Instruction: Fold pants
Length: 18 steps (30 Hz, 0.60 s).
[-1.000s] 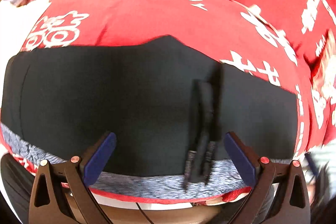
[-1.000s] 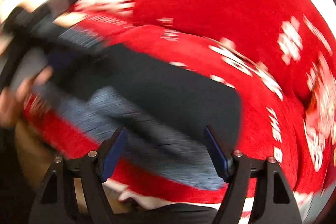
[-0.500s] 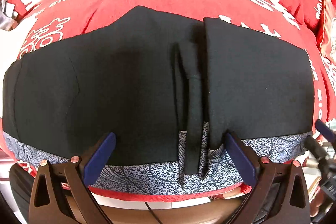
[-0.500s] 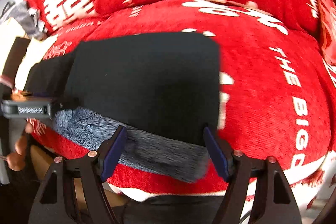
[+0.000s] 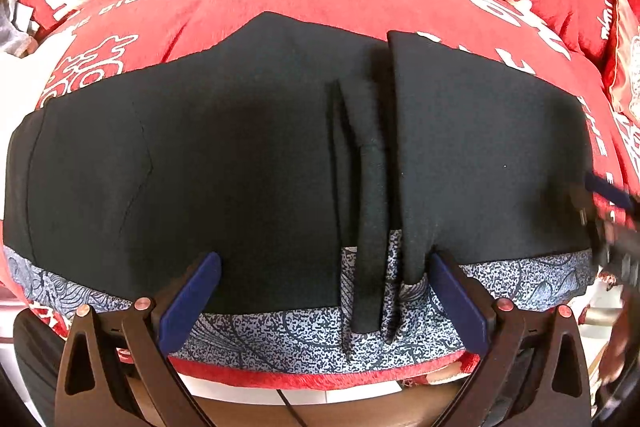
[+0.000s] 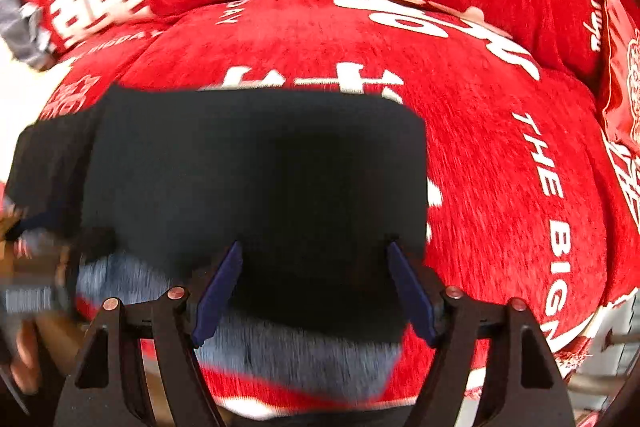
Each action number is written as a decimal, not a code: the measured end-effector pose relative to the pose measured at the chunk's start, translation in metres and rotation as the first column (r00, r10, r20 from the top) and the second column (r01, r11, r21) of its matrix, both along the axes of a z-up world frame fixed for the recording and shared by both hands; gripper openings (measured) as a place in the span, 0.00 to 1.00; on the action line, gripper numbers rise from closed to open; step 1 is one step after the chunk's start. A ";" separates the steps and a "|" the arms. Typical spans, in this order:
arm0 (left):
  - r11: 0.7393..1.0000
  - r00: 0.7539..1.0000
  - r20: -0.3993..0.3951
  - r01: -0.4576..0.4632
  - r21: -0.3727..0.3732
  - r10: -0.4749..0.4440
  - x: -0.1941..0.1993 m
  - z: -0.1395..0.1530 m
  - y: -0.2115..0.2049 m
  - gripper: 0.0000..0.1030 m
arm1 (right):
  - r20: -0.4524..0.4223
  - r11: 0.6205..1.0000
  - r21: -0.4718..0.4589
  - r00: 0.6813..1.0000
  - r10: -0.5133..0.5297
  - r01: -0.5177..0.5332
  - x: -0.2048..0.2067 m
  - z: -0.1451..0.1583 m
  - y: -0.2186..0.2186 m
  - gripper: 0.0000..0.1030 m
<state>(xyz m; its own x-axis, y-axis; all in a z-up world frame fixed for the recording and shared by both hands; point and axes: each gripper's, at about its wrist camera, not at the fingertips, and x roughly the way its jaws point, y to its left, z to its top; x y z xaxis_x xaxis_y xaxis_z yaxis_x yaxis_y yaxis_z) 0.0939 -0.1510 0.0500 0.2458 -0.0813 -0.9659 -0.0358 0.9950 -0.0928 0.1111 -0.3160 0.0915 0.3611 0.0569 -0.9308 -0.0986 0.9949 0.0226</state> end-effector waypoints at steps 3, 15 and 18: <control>1.000 1.000 0.002 0.015 -0.014 -0.015 0.000 0.001 0.002 1.00 | -0.005 0.999 -0.050 1.000 -0.015 0.015 0.024 -0.003 0.009 0.89; 0.998 0.999 0.009 0.054 -0.045 -0.053 -0.006 0.009 0.017 1.00 | 0.067 0.992 -0.116 0.997 -0.046 0.053 -0.039 -0.004 0.024 0.98; 0.997 0.997 0.021 0.072 -0.030 -0.071 -0.011 0.011 0.017 1.00 | 0.096 0.987 -0.154 0.995 -0.040 0.054 -0.060 -0.004 0.035 0.99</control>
<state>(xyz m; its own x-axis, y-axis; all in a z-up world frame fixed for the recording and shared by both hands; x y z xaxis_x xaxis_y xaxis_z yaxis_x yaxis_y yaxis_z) 0.0829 -0.1345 0.0612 0.2573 -0.1287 -0.9577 0.0376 0.9917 -0.1231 0.0514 -0.2812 0.0872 0.4450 -0.1056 -0.8893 -0.0459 0.9890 -0.1404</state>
